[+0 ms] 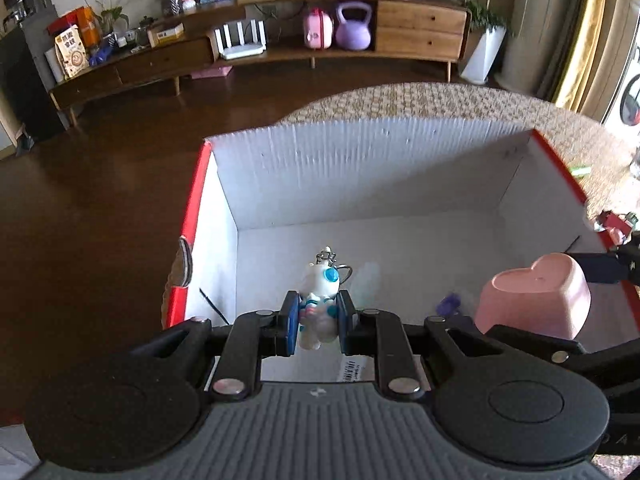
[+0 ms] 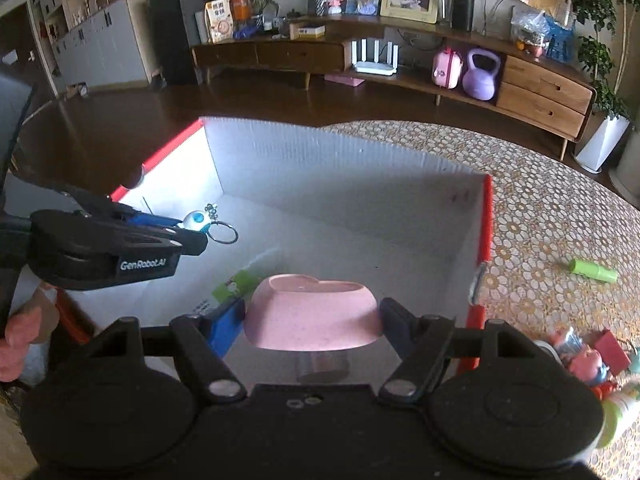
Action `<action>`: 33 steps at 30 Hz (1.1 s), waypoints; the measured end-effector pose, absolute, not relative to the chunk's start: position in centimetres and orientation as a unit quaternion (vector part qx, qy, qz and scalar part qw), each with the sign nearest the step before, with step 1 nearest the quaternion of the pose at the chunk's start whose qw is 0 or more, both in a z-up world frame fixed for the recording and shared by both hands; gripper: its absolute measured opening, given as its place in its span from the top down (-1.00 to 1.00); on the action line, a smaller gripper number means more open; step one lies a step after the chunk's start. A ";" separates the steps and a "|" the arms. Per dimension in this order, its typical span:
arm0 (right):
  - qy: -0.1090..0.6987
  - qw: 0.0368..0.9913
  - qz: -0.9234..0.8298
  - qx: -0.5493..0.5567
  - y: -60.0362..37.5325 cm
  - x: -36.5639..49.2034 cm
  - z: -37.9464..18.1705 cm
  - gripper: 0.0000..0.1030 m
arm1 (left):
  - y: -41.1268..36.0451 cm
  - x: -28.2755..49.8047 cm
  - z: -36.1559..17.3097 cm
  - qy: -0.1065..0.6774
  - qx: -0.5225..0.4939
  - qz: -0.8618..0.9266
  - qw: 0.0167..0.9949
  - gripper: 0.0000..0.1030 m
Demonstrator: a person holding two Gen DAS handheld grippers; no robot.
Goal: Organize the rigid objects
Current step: 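Carry bowl and figurine into the red box and open both tools, then withdraw both open tools from the red box back over the table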
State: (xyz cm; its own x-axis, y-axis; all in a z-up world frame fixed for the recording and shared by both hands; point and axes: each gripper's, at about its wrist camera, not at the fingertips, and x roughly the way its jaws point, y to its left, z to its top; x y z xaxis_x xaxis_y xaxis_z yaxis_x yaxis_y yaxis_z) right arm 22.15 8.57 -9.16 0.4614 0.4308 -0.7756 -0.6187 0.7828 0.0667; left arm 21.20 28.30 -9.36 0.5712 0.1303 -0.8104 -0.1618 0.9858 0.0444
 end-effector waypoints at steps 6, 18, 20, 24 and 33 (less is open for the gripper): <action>0.420 0.844 0.305 -0.138 9.4 22.5 -9.7 -0.42 | 28.5 22.4 -10.5 0.487 -0.015 0.080 0.870 0.64; 0.431 0.834 0.310 -0.149 10.5 22.2 -10.4 -0.42 | 28.6 23.1 -11.9 0.533 -0.029 0.076 0.842 0.63; 0.431 0.834 0.311 -0.149 10.5 22.2 -10.3 -0.42 | 28.5 22.9 -11.9 0.533 -0.028 0.077 0.842 0.63; 0.426 0.837 0.309 -0.148 10.4 21.9 -10.0 -0.43 | 28.2 22.4 -11.9 0.531 -0.025 0.082 0.843 0.63; 0.420 0.845 0.307 -0.128 8.4 21.4 -8.7 -0.49 | 27.0 21.1 -10.1 0.510 -0.012 0.087 0.855 0.61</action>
State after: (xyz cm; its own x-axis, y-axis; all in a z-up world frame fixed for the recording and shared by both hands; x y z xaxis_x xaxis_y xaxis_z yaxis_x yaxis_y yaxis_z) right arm 21.39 8.41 -8.69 0.4595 0.4103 -0.7877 -0.6253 0.7793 0.0411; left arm 21.13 27.01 -10.06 0.4639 0.1356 -0.8755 -0.1609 0.9847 0.0673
